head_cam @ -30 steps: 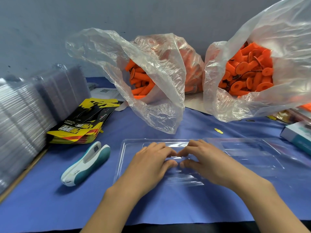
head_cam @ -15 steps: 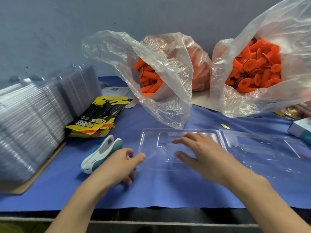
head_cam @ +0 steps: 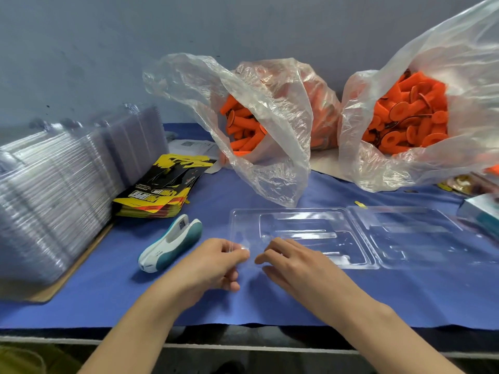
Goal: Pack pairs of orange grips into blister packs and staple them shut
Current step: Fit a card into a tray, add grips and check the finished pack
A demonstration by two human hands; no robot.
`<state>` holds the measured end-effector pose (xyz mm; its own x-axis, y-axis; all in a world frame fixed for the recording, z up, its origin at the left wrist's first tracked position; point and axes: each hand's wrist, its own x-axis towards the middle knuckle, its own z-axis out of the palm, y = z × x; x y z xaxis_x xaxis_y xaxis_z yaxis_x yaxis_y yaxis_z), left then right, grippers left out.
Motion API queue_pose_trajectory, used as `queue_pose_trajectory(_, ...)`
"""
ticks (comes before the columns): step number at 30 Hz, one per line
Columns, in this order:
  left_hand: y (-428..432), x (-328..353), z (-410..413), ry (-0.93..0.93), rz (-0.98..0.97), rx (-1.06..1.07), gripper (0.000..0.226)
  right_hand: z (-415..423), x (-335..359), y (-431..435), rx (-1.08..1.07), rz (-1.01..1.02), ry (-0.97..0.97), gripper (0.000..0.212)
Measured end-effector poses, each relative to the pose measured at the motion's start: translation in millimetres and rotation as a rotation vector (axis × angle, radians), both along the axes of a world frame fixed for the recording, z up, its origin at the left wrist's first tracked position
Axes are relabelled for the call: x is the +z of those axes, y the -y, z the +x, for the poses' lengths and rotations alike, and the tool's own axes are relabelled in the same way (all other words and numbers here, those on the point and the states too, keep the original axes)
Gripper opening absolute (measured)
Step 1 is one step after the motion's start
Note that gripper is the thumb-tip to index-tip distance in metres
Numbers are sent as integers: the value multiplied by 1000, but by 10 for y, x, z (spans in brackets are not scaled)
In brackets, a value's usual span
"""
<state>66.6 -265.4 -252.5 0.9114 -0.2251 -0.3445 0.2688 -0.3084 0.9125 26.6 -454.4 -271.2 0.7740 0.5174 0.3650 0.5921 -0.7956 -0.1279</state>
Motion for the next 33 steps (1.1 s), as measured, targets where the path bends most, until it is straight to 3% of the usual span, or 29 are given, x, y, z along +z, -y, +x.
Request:
queue_pose_trajectory(4, -97, 43, 27, -17, 16, 14, 12, -56, 44, 56, -34, 21, 115, 5)
queue_pose_trajectory(10, -53, 86, 59, -42, -51, 89, 16, -33, -37, 74, -55, 90, 224, 14)
queue_pose_trajectory(15, -7, 76, 114, -76, -192, 152, 7, 1, -70, 95, -44, 111, 224, 15)
queue_pose_trajectory(26, -58, 59, 131, -286, -382, 159, 19, 0, -59, 144, -48, 129, 227, 15)
queue_pose_trajectory(33, -35, 47, 165, -220, -455, 223, 16, -28, -12, 131, -57, 149, 213, 14)
